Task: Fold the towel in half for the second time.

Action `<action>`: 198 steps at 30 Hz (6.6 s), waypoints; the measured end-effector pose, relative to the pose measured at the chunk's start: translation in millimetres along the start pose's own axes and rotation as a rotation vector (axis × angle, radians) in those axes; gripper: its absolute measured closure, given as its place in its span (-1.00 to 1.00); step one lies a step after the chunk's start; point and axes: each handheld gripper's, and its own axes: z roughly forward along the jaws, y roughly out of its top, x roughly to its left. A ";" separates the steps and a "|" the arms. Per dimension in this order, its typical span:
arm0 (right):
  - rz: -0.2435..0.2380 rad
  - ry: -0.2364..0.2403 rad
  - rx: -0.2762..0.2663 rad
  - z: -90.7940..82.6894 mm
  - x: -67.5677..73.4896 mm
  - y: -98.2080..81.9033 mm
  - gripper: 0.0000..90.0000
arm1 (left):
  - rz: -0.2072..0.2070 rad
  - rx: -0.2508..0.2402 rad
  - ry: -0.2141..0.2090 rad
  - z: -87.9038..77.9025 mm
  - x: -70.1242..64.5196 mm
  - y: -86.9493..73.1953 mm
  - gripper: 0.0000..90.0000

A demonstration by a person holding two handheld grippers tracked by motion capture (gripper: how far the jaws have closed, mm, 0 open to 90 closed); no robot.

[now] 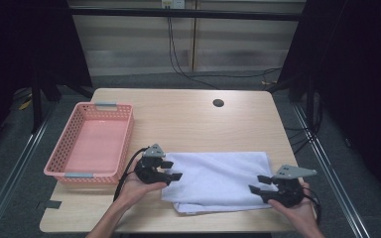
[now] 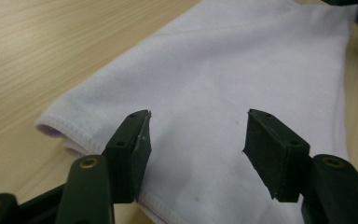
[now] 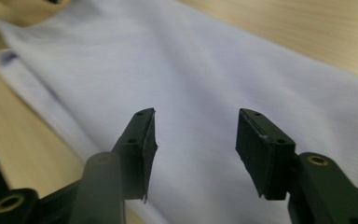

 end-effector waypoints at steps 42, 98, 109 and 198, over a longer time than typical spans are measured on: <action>-0.436 0.285 0.110 150.3 122.7 53.7 0.51 | -0.172 -0.034 0.142 10.2 61.5 4.9 -0.25; -0.258 0.456 -0.072 129.1 151.5 134.2 0.70 | -0.166 -0.152 0.045 -73.3 47.2 45.4 0.81; -0.260 0.444 -0.137 125.6 157.9 133.1 0.70 | -0.127 -0.146 0.069 -60.7 40.5 49.8 0.81; 0.054 0.130 -0.050 56.5 15.3 44.6 0.00 | 0.129 0.074 -0.143 33.9 -86.2 6.9 0.03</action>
